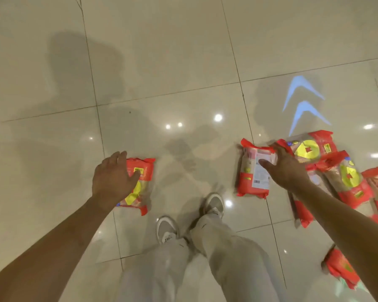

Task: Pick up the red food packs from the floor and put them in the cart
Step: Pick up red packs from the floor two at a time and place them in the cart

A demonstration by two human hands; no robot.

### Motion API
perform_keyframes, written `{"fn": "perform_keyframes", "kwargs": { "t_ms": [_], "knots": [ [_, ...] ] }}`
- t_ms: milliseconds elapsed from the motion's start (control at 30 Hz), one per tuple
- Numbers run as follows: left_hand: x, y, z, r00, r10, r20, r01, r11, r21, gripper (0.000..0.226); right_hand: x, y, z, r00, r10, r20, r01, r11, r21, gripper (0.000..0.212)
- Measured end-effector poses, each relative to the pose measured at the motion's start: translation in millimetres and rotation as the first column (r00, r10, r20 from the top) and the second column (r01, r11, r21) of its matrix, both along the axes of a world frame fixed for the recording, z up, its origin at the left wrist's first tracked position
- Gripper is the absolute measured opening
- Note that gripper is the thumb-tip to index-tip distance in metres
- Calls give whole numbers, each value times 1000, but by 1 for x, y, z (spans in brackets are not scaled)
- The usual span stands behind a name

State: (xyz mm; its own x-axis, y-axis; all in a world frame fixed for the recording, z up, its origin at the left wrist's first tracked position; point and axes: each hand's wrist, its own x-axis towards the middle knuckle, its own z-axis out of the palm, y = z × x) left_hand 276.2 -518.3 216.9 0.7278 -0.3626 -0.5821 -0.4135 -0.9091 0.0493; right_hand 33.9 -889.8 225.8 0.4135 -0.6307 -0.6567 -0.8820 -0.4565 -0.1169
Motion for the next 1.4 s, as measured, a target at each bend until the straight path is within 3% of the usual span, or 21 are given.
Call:
{"fn": "perform_keyframes", "kwargs": {
  "t_ms": [133,233,333,400,500,600,733,767,833,967,1033,1167,1300,1400],
  "knots": [
    [4,11,-128,976,201,-88,-197,979,52,78,-31,-28,-140,993,-96,-66,100,994,53,89],
    [6,29,-208,949,282,-140,-271,958,93,82,-41,-42,-217,979,-184,-91,190,980,55,81],
    [14,42,-275,895,401,-194,-381,915,134,88,-50,-56,-271,936,-352,-6,350,930,111,76],
    [20,50,-305,845,500,-191,-495,865,79,106,-67,-67,-300,865,-494,85,472,860,192,90],
    [31,66,-331,690,669,-275,-713,694,-102,140,-105,-93,-347,775,-609,169,513,761,397,117],
    [31,71,-344,648,699,-302,-758,628,-173,155,-88,-79,-341,728,-669,148,568,710,417,96],
    [17,23,-341,655,694,-299,-756,593,-279,130,-30,-34,-359,777,-603,182,472,749,465,44],
    [14,10,-342,644,703,-303,-765,585,-269,127,-13,-20,-363,799,-572,185,431,760,487,44],
    [8,-6,-347,607,710,-358,-794,567,-221,111,13,-1,-381,817,-546,185,391,760,519,62],
    [0,-10,-355,489,700,-521,-864,473,-175,41,41,13,-400,835,-512,199,338,764,549,83],
    [-5,-13,-354,458,692,-558,-884,420,-205,25,47,14,-402,835,-508,214,329,771,546,98],
    [-14,-24,-325,462,674,-576,-887,336,-317,29,60,21,-367,820,-513,255,322,781,535,103],
    [-21,-28,-245,510,636,-579,-858,327,-396,46,76,43,-259,805,-493,332,291,814,503,77],
    [-24,-25,-153,535,627,-566,-839,314,-445,55,83,54,-166,816,-432,383,229,851,473,69]
  ]
}}
